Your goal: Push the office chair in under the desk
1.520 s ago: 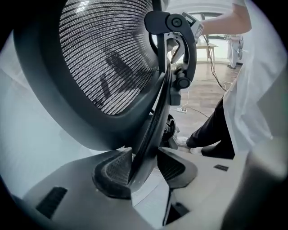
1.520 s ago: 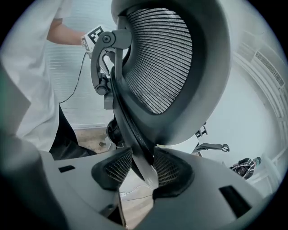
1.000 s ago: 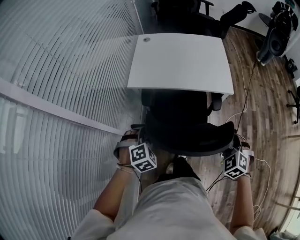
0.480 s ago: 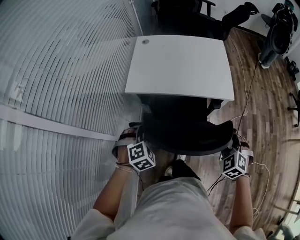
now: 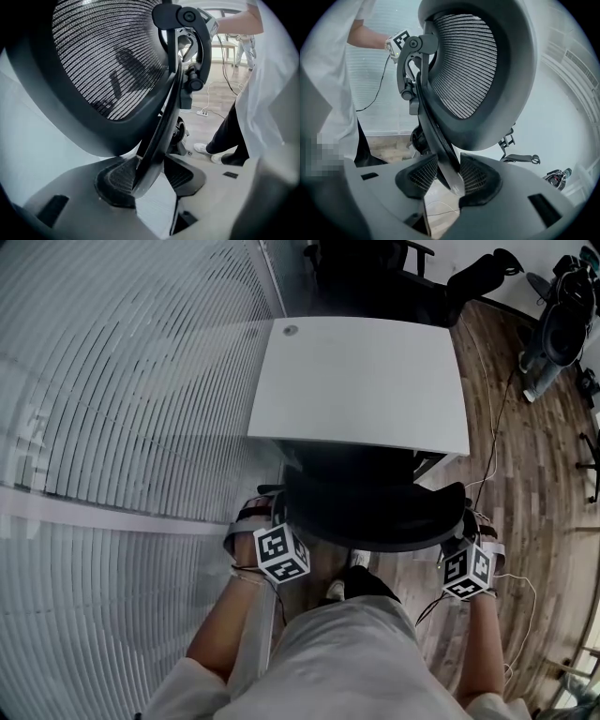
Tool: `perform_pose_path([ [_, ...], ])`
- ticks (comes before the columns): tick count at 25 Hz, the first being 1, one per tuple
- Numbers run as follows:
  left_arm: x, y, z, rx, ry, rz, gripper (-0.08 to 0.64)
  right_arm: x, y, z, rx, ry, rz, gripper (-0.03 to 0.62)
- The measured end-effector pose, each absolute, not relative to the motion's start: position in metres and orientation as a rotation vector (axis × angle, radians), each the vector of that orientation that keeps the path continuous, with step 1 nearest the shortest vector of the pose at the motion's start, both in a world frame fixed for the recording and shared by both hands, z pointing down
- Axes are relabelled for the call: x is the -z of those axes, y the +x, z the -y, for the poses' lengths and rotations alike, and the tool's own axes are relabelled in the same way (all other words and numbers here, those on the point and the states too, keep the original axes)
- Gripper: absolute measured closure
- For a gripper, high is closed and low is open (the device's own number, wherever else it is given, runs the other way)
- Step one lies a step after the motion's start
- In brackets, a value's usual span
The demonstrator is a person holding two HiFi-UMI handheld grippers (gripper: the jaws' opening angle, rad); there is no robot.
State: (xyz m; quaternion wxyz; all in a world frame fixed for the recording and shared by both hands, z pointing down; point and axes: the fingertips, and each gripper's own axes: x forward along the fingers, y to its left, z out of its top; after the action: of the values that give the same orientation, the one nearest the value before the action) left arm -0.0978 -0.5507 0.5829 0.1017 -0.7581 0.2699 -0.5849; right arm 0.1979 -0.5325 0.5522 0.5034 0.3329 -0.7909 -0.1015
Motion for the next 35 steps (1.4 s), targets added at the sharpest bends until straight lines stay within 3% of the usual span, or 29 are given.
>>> perform_pose_path([
  [35,-0.587,-0.113,0.61,1.768,-2.216,-0.816,0.36,-0.553,0.182,0.578,0.252,0.781,1.932,0.437],
])
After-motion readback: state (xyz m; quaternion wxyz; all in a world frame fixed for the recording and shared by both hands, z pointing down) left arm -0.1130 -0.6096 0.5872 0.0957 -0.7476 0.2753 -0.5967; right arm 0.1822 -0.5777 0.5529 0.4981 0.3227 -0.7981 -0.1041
